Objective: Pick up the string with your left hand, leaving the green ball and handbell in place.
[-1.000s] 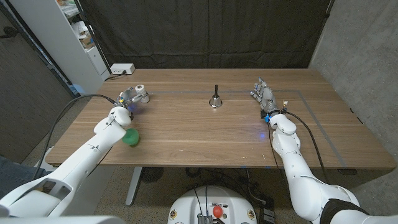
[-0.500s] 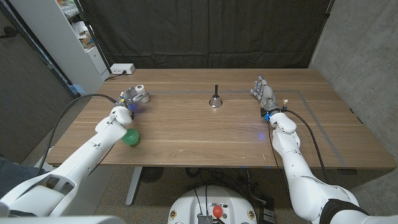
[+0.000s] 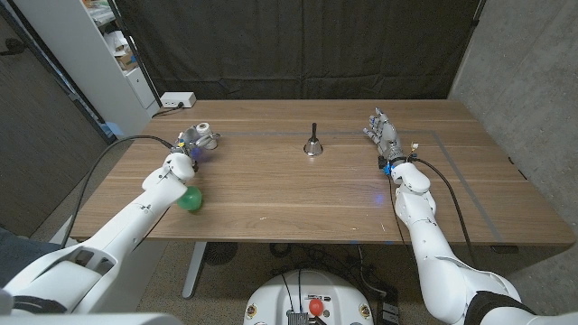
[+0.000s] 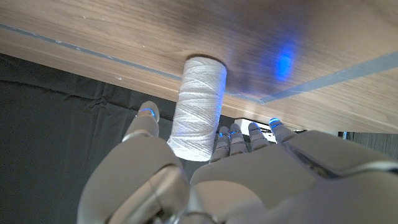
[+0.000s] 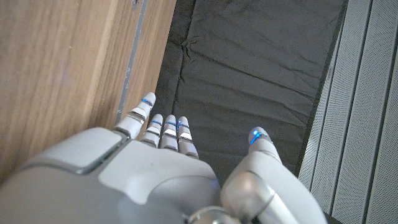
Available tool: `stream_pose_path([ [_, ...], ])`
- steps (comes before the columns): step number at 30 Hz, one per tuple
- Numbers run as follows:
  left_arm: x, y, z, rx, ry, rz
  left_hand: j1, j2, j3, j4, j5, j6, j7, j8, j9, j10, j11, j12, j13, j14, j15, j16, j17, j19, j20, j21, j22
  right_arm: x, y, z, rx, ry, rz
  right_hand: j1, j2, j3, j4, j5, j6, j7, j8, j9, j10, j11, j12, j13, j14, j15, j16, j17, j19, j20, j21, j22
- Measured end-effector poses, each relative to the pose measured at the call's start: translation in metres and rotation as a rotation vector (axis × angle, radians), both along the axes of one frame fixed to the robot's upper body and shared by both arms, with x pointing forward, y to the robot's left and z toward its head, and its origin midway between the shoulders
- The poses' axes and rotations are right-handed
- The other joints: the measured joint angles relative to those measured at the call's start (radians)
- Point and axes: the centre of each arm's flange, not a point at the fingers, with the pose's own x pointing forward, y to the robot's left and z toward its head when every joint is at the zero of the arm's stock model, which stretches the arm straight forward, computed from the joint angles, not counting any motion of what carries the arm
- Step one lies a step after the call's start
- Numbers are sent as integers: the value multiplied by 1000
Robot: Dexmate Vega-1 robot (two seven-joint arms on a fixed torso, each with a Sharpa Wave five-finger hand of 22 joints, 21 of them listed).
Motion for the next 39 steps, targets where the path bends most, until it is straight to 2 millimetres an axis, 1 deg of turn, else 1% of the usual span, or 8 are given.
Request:
stream_pose_path([
  [3,2,0,-1,-2,3,1,1,1,0,0,0,5,-5,0,0,4,3,0,0,4,-1,0,0,4,-4,0,0,0,0,0,0,0,-3,0,0,0,0,0,0,0,0,0,4,-4,0,0,0,0,0,0,0,0,0,0],
  [6,4,0,-3,-3,3,3,8,4,0,0,0,21,-5,4,0,22,-4,8,0,18,-5,7,0,17,-4,4,0,0,0,0,0,-1,-5,0,0,0,0,0,0,0,0,0,4,-4,0,0,0,0,0,0,0,0,0,0],
  [13,7,-1,-6,-10,0,8,35,8,0,0,0,74,-16,15,0,80,-15,29,0,90,-16,22,0,78,-19,19,0,-1,0,0,3,-1,-8,0,0,0,0,0,0,0,0,0,4,-4,0,0,0,0,0,0,0,0,0,0],
  [17,9,0,-8,-14,7,11,52,10,0,0,0,117,-23,25,0,126,-28,42,0,139,-28,32,0,117,-34,27,0,-1,0,0,4,-3,-10,0,0,-3,3,0,0,0,0,0,4,-4,0,0,0,0,0,0,0,0,0,0],
  [18,7,-1,-3,-6,-34,19,59,14,0,0,0,132,-26,29,0,137,-33,44,0,152,-32,33,0,128,-38,29,0,1,3,-3,7,5,-6,0,0,-4,4,2,0,0,0,0,4,-4,0,0,4,4,0,0,0,0,0,0],
  [22,8,-1,-2,-3,-46,26,80,19,2,-2,0,172,-40,37,0,178,-53,52,0,194,-43,38,0,168,-49,40,0,2,3,-3,8,6,-6,0,0,-4,4,4,0,0,0,0,4,-4,0,0,6,6,0,0,0,0,0,0],
  [31,11,-2,-3,-1,-55,41,115,26,3,-3,0,229,-65,39,0,263,-85,73,0,272,-70,45,0,235,-56,56,5,5,5,-3,11,9,-4,0,0,-4,4,4,0,0,0,0,4,-4,0,0,6,6,0,0,0,0,0,0],
  [39,11,-3,-3,5,-70,55,172,40,7,-7,0,309,-97,55,5,338,-118,85,0,348,-97,53,0,293,-57,70,6,8,6,-3,12,12,-2,0,0,-4,4,4,0,0,0,0,4,-4,0,0,6,6,0,0,0,0,0,0],
])
